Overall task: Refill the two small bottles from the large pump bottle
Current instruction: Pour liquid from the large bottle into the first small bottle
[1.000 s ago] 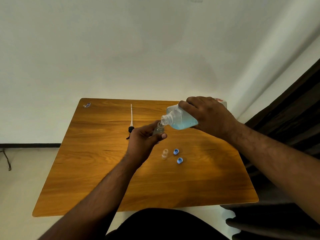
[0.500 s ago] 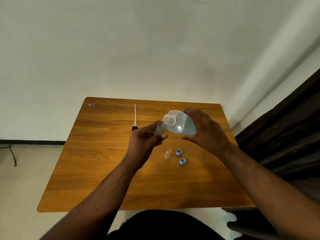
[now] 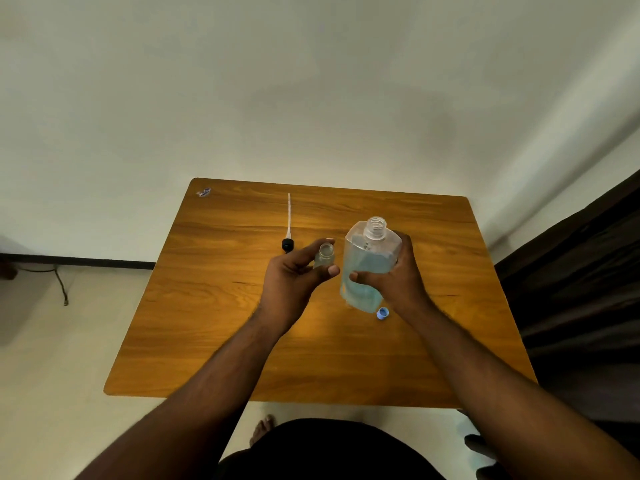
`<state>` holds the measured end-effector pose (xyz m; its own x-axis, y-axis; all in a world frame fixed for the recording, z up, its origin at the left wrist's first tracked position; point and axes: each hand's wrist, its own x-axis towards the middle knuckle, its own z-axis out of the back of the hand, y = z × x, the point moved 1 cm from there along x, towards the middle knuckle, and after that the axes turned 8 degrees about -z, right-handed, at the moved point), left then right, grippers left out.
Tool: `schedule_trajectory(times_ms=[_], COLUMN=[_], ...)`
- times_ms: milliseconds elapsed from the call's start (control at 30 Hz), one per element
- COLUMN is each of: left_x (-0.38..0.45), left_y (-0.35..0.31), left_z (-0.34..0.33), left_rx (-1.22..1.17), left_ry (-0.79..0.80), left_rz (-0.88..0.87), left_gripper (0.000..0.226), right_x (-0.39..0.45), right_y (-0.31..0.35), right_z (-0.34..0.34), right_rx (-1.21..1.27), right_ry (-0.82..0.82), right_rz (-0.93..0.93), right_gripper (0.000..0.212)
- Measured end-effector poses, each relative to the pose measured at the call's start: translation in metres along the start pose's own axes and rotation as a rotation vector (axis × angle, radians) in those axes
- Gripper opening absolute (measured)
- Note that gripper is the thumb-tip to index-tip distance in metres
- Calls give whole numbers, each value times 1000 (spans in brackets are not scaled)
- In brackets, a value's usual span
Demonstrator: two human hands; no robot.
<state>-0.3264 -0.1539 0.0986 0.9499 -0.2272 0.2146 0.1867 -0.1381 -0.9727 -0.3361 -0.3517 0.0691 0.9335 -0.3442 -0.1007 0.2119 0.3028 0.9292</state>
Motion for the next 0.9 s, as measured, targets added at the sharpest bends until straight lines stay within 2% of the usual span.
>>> schedule_trajectory(times_ms=[167,300,433,600,900], left_x=[-3,-5,-8,-8,-6], left_y=[4,11,25,41,59], left_z=[8,19,35,48,57], left_rx=[-23,0,128,111,24], left_ry=[-2,-61,-96,-118,-78], left_rz=[26,66,51,94,181], left_gripper=[46,45,38,35,36], right_x=[14,27,41,59,64], right_y=[-7,-6,-6,-18,-45], right_z=[-24,-47,-70,-88,-104], right_rx=[37,-29,-54,-157,-134], right_ry=[79,154,247,323,346], right_rz=[-43,-48,-36,-15,-74], right_gripper=[91,90,84,82,82])
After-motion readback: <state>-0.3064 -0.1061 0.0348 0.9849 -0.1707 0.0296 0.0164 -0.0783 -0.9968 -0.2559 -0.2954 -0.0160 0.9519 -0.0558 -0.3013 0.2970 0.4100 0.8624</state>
